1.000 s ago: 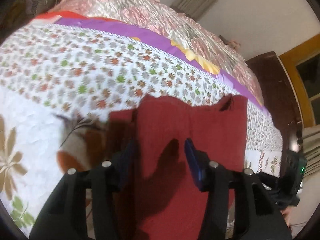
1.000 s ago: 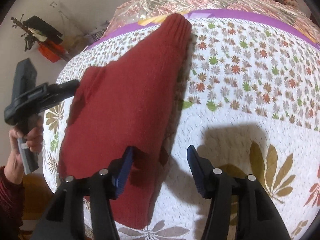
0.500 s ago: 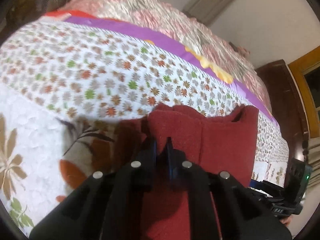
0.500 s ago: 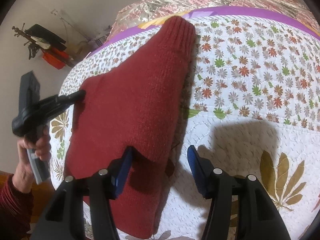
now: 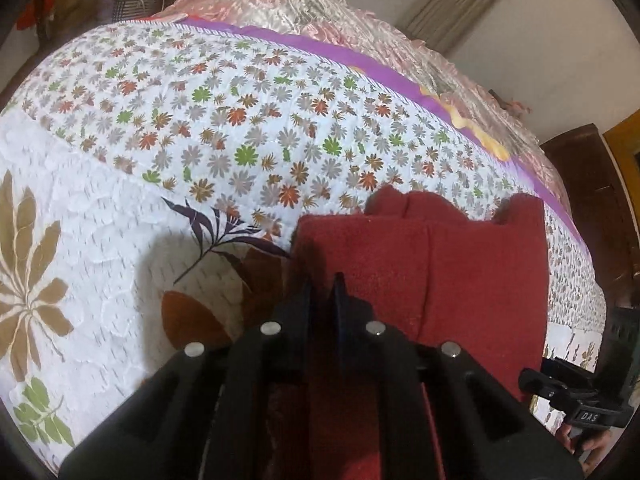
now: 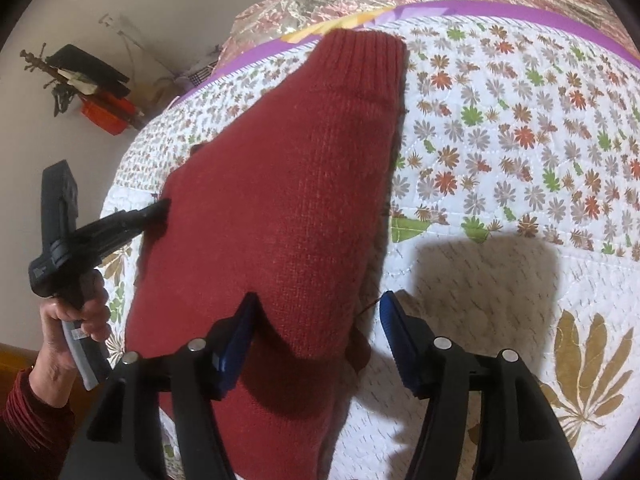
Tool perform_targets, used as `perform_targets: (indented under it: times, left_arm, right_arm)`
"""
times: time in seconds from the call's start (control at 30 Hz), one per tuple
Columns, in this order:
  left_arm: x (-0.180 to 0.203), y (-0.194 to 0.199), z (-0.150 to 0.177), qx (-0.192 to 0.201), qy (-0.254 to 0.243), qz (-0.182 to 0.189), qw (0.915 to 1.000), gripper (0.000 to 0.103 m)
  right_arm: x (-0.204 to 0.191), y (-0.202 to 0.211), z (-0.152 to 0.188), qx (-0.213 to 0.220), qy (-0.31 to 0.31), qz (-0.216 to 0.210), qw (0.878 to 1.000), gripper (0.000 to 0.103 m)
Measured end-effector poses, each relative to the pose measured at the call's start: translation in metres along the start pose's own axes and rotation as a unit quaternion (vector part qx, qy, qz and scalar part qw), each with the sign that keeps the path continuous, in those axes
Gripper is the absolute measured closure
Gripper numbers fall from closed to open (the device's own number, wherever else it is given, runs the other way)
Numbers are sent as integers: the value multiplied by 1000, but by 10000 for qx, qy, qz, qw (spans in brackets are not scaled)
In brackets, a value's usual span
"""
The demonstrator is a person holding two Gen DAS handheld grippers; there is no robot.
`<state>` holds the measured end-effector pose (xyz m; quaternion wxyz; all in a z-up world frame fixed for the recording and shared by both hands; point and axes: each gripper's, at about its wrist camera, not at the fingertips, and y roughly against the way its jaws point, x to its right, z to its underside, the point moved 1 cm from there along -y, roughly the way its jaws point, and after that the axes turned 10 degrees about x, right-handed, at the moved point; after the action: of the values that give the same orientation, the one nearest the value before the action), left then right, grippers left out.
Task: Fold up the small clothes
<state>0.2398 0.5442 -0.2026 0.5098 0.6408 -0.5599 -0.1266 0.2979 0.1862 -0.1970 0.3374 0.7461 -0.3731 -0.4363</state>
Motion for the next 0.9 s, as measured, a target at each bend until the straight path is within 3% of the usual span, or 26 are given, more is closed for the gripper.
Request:
perform_targets:
  times: [0.17,0.23,0.4,0.73,0.9]
  left_arm:
    - [-7,30,-1,-186,80,235,9995,40]
    - [-10,44,6,-312,69,514,9982,33]
    - [-18,54,38,-793,39,1069,9911,27]
    - [-14,20,50,-1124,37,1150,9870,25]
    - [-5,-4,50,-1439,19,1611,9764,19]
  right_arm:
    - [-3,20,-2,120,144,-68,9998,41]
    - [-6,27,0,160,211,-122,9996,41]
    - [-7,38,9,140,278,-222,9993,34]
    - [-8,22,21,-33,163,-349,9993,31]
    - [-12,9,21,-114,201,-398,9989,31]
